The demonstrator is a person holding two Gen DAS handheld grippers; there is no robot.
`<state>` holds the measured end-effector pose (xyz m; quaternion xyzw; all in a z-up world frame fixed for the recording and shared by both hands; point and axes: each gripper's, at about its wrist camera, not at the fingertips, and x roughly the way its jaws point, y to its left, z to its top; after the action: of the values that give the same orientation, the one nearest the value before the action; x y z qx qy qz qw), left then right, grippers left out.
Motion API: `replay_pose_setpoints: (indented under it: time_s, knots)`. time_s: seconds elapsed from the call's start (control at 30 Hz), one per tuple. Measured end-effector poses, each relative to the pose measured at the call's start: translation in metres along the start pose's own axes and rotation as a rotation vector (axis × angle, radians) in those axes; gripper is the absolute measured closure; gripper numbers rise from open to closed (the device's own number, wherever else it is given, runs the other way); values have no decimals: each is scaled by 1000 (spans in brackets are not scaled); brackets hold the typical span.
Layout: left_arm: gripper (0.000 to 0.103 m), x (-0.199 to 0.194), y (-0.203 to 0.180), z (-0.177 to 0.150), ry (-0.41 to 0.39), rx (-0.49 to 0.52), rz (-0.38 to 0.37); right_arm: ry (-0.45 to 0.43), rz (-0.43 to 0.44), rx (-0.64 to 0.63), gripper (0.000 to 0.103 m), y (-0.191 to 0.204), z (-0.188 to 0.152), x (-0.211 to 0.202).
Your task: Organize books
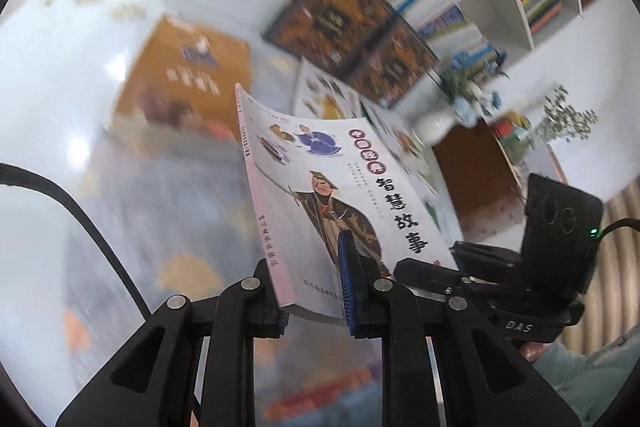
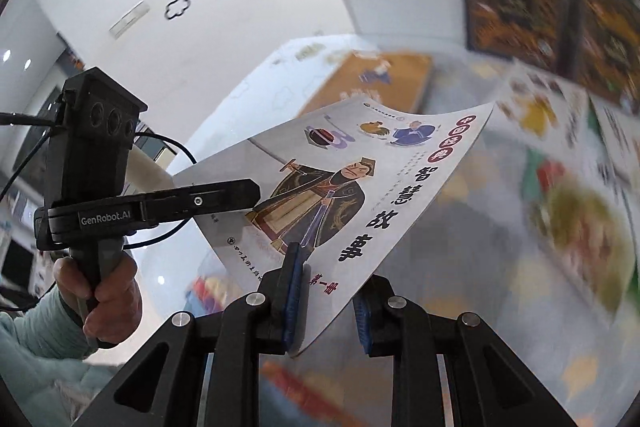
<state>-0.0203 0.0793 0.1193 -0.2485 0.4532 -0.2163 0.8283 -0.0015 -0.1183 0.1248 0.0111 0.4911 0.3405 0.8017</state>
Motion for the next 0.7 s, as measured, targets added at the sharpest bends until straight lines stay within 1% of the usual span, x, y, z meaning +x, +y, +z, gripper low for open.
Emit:
replay_pose_setpoints:
  time_s: [0.13, 0.17, 0.27, 0.33, 0.5, 0.6, 0.7]
  knots:
    - [87, 10, 23, 43, -39, 11, 54, -1, 3, -50, 80, -8, 39, 30]
    - [87, 12, 26, 49, -46, 8, 59, -1, 9, -50, 80, -11, 48, 37]
    - [87, 25, 43, 69, -59, -18, 75, 0, 25, -28, 80, -24, 68, 57]
    - [87, 36, 52, 78, -55, -16, 91, 4, 42, 0, 80, -33, 76, 67]
    - [87, 63, 78, 84, -1, -43, 101, 40, 60, 88, 79, -61, 86, 100]
    - [85, 75, 89, 85, 38, -84, 84, 42, 67, 136, 79, -71, 87, 107]
    - [84, 78, 91, 84, 49, -79, 103, 46, 64, 156, 79, -75, 85, 112]
